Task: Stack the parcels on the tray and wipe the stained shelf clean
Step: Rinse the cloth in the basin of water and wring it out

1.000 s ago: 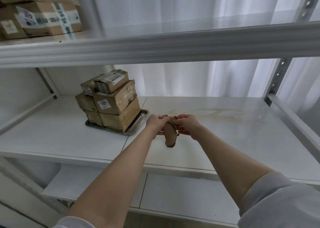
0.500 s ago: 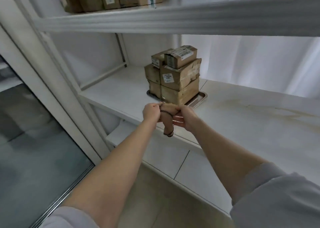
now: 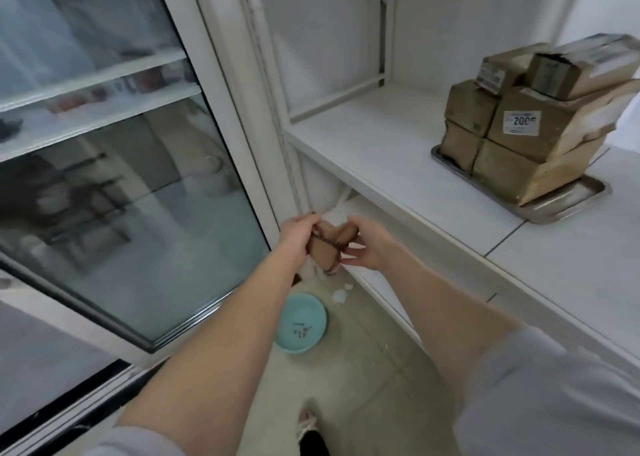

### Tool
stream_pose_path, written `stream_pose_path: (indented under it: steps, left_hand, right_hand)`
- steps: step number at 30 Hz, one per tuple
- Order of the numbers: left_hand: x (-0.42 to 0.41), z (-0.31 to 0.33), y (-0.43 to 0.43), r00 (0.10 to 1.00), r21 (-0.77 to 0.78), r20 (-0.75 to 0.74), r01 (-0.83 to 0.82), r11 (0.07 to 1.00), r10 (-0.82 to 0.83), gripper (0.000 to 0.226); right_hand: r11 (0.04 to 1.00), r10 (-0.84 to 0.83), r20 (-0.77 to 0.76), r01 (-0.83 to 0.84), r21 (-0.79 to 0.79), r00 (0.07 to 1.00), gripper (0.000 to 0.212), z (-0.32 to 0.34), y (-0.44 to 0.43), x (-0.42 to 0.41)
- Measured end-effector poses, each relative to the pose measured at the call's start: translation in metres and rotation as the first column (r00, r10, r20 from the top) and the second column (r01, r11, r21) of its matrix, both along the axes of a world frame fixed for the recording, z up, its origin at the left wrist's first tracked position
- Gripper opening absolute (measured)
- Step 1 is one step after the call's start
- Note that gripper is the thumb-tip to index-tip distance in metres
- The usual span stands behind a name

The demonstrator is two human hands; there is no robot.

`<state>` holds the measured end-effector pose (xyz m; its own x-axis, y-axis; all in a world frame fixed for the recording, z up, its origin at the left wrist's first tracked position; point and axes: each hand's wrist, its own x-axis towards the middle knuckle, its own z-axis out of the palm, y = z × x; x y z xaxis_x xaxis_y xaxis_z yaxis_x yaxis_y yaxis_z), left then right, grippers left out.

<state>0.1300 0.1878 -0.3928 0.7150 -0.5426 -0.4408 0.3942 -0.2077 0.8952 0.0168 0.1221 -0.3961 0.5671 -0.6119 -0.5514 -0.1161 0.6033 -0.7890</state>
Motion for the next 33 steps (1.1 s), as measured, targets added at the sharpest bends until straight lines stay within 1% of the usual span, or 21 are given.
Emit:
stream_pose_path:
  steps: [3,5,7,8,9,11,12,14,17,20,23,25,27,29,31,33]
  left_hand:
    - [0.047,-0.024,-0.004,0.995,-0.001,-0.037,0.088,0.996,-0.088,0.010]
    - [0.084,-0.041,-0.013,0.987,0.011,-0.075,0.141,0.990,-0.140,0.017]
    - [0.126,-0.061,-0.024,0.983,0.049,-0.095,0.162,0.986,-0.157,0.022]
    - [0.148,-0.073,-0.030,0.985,0.075,-0.091,0.155,0.985,-0.148,0.024]
    - [0.167,-0.084,-0.034,0.989,0.111,-0.077,0.134,0.985,-0.126,0.025]
    - [0.203,-0.105,-0.042,0.999,0.173,-0.037,0.042,0.984,-0.037,0.028]
    - [0.219,-0.119,-0.045,1.000,0.189,-0.012,0.000,0.982,0.002,0.030]
    - [0.247,-0.145,-0.052,0.999,0.229,0.028,-0.033,0.973,0.027,0.031]
    - [0.276,-0.194,-0.060,0.996,0.310,0.089,-0.047,0.949,0.020,0.029]
    - [0.297,-0.259,-0.068,0.993,0.362,0.098,-0.099,0.927,0.068,0.029]
    - [0.310,-0.320,-0.069,0.987,0.377,0.091,-0.157,0.913,0.132,0.026]
    - [0.316,-0.362,-0.068,0.990,0.403,0.029,-0.140,0.904,0.140,0.029]
    - [0.322,-0.410,-0.068,0.986,0.419,-0.063,-0.114,0.901,0.153,0.030]
    - [0.328,-0.460,-0.068,0.975,0.403,-0.092,-0.148,0.903,0.201,0.033]
    - [0.330,-0.513,-0.067,0.974,0.433,-0.037,-0.186,0.882,0.224,0.034]
    - [0.329,-0.565,-0.063,0.987,0.508,0.060,-0.159,0.847,0.150,0.031]
  right_hand:
    - [0.995,0.095,-0.041,-0.094,0.022,0.995,0.026,-0.024,-0.005,0.058]
    - [0.989,0.145,-0.036,-0.143,0.042,0.989,0.018,-0.042,-0.012,0.099]
    - [0.989,0.139,-0.039,-0.137,0.053,0.990,0.006,-0.063,-0.022,0.141]
    - [0.992,0.113,-0.050,-0.110,0.059,0.992,0.010,-0.075,-0.029,0.161]
    - [0.995,0.086,-0.071,-0.081,0.066,0.994,0.018,-0.087,-0.035,0.179]
    - [0.997,0.012,-0.136,-0.002,0.076,0.991,0.031,-0.113,-0.048,0.212]
    - [0.996,-0.023,-0.171,0.036,0.075,0.985,0.034,-0.126,-0.053,0.225]
    - [0.995,-0.061,-0.207,0.076,0.066,0.977,0.035,-0.153,-0.065,0.248]
    - [0.995,-0.064,-0.284,0.084,0.058,0.957,0.038,-0.195,-0.080,0.272]
    - [0.997,-0.062,-0.384,0.074,0.017,0.921,0.039,-0.252,-0.096,0.292]
    - [0.998,-0.015,-0.427,-0.012,-0.061,0.904,0.043,-0.321,-0.108,0.311]
    - [0.997,0.014,-0.451,-0.045,-0.057,0.892,0.040,-0.369,-0.110,0.327]
    - [1.000,0.028,-0.442,-0.029,0.004,0.897,0.038,-0.419,-0.111,0.342]
    - [0.999,0.026,-0.429,-0.009,0.042,0.903,0.037,-0.469,-0.113,0.353]
    - [0.999,0.040,-0.471,-0.051,-0.009,0.881,0.031,-0.523,-0.115,0.359]
    - [0.992,0.076,-0.502,-0.116,-0.049,0.862,0.034,-0.575,-0.116,0.363]
